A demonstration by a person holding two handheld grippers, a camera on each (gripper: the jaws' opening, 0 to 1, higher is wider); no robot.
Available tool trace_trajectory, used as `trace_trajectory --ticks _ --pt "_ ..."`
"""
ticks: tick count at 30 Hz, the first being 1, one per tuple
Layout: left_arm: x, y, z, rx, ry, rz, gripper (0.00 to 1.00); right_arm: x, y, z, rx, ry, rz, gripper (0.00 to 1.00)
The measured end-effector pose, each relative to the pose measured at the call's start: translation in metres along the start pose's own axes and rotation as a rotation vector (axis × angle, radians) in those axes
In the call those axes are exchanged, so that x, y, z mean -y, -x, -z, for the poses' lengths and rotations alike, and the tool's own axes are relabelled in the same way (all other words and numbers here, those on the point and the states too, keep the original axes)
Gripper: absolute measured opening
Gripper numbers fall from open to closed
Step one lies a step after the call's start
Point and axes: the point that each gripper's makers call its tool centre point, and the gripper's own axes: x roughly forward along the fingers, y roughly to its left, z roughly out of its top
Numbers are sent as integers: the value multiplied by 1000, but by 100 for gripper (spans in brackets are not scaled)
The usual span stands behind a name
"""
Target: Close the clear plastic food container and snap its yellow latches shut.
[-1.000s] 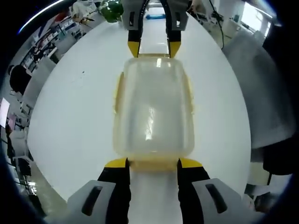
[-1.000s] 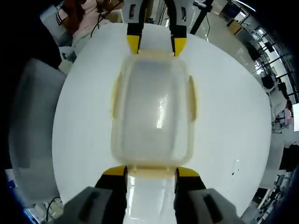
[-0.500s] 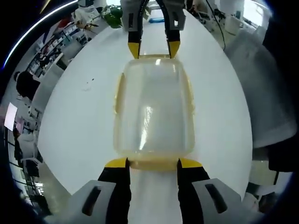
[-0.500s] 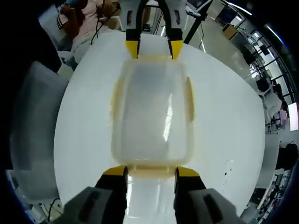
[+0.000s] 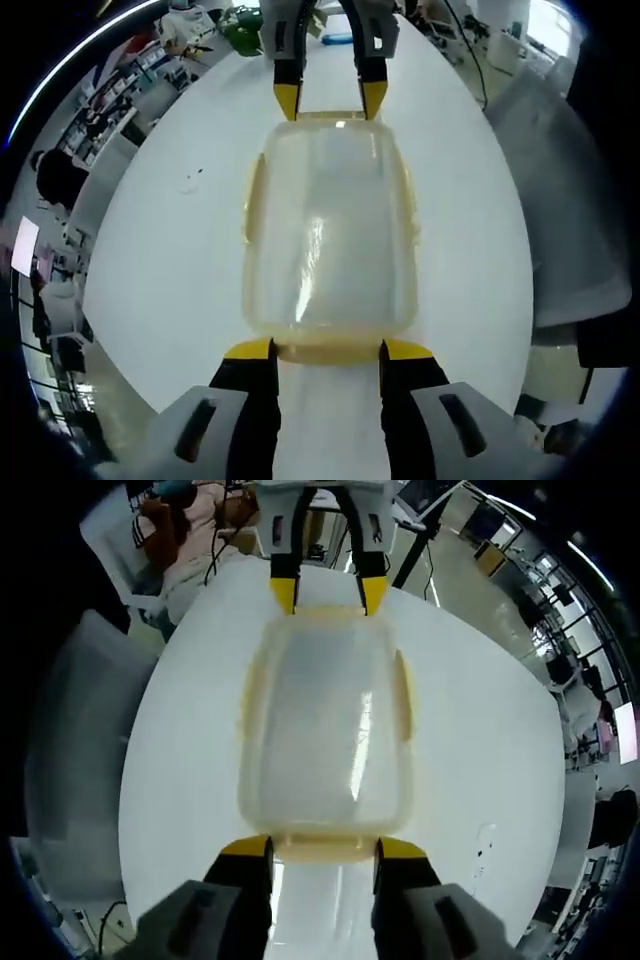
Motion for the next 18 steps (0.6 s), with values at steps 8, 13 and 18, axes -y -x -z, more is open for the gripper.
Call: trace_trajectory --ticks 8,13,18 --pt "1 3 -4 -15 5 -19 36 -2 5 2 16 5 2 36" --pt "-1 3 -10 -23 -9 -38 36 0 7 7 34 3 2 36" --pt "-2 3 -17 -32 -9 -49 36 2 8 14 49 6 4 36"
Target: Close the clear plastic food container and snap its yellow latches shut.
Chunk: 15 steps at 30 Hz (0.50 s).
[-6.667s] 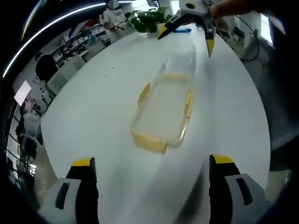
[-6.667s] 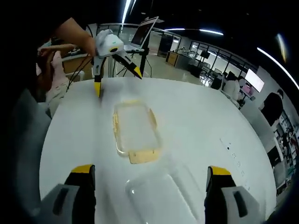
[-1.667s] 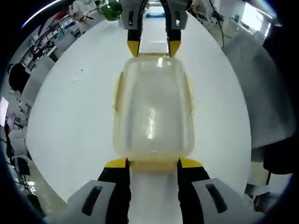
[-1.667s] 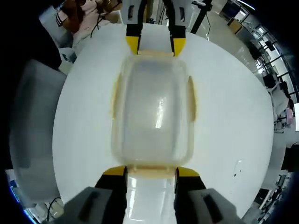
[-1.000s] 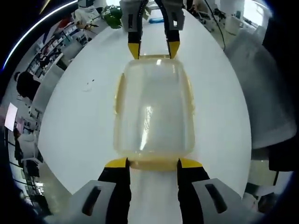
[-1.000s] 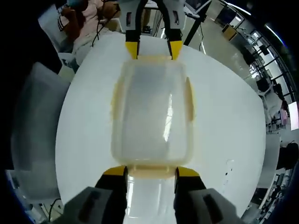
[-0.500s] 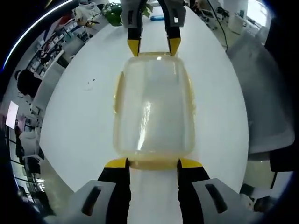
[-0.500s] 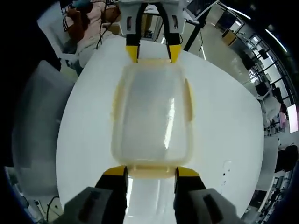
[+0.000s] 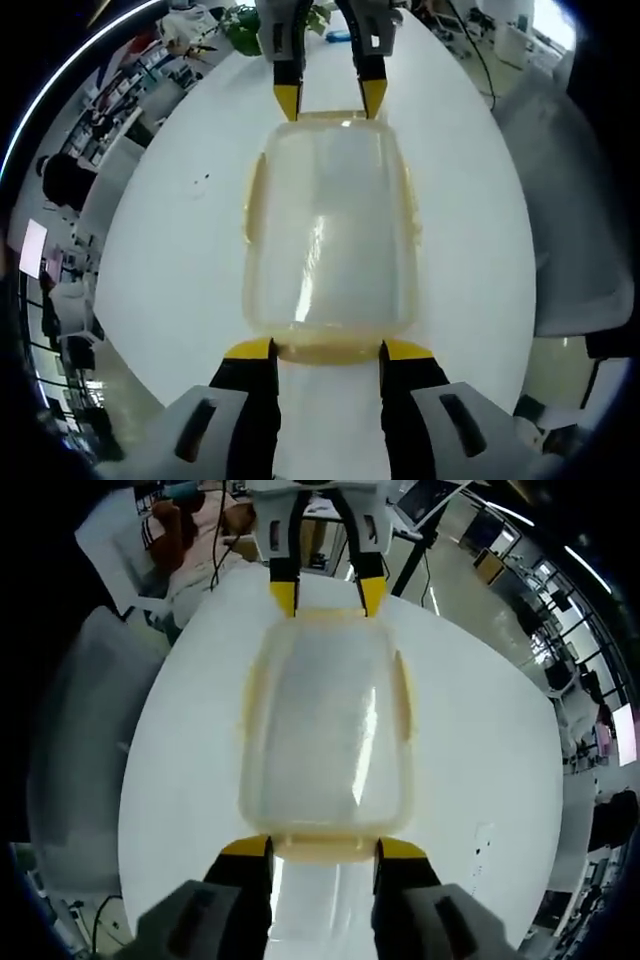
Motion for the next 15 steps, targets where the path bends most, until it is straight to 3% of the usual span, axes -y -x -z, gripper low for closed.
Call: trace_trajectory --ticks 15 --pt "4 -10 -23 -34 7 10 36 -4 5 25 40 -8 -9 36"
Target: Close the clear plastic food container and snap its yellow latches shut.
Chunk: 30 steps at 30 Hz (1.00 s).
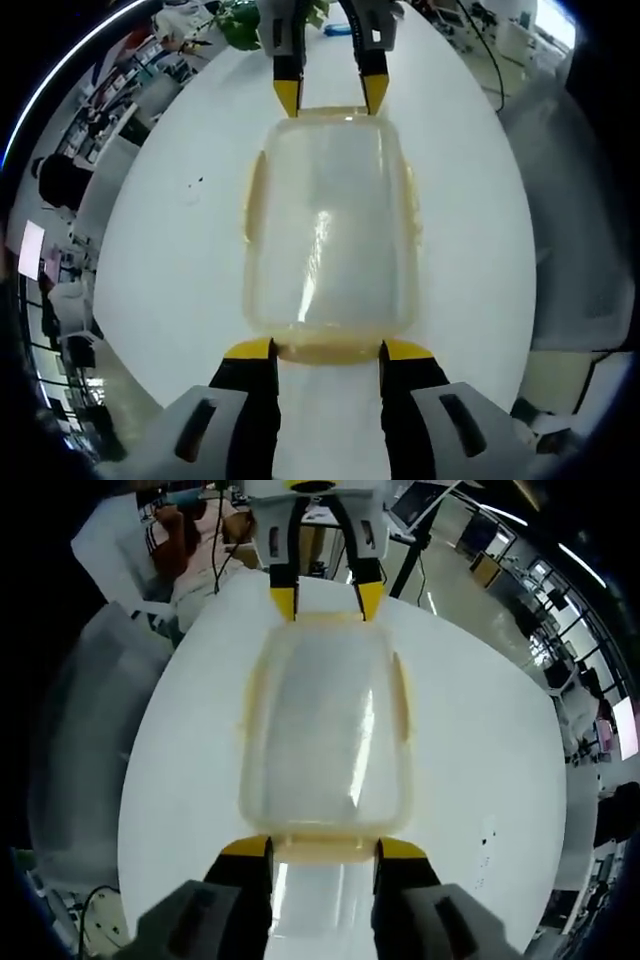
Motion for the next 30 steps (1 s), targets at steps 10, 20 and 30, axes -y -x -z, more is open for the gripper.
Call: trace_trajectory --ticks 10,20,30 --pt "0 -7 -19 -7 7 -8 36 2 4 20 5 4 -1 36" --pt "2 -20 -38 -6 7 11 36 -1 4 43 -2 2 -1 36" --pt "-3 -27 -54 -7 -5 5 36 3 7 61 -4 -7 0 36"
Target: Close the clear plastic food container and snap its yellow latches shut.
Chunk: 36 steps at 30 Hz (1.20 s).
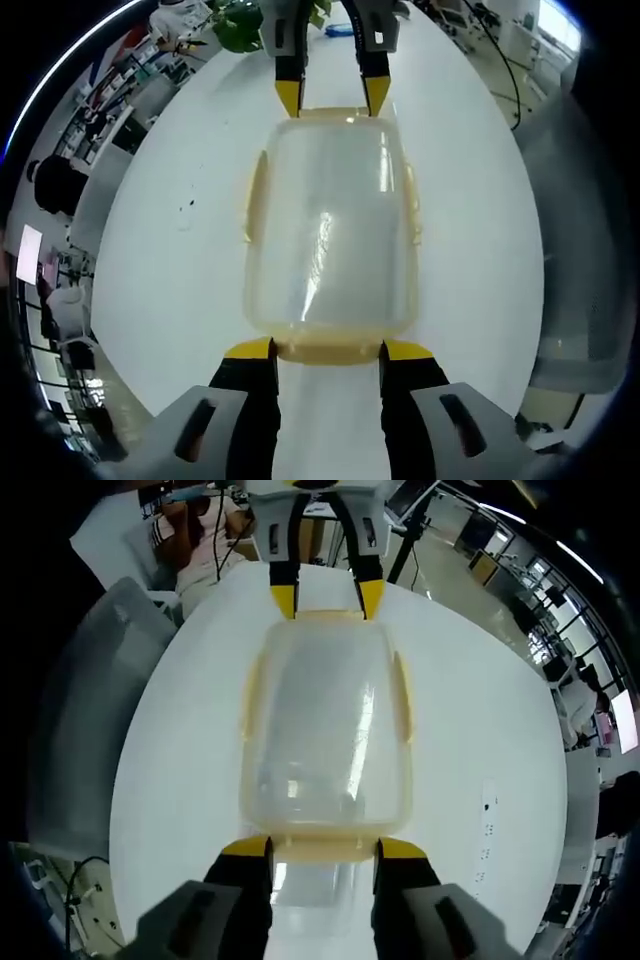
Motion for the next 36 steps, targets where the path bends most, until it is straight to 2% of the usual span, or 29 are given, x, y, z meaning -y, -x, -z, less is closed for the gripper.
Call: trace_trajectory --ticks 14,22,36 --pt "-1 -13 -31 3 -5 1 36 1 8 34 3 1 7 36" --pt "-2 -18 -55 18 -20 7 36 -2 16 55 8 -25 9 36" --pt "7 -34 -87 20 -36 45 36 -13 20 91 -54 -42 -14 36"
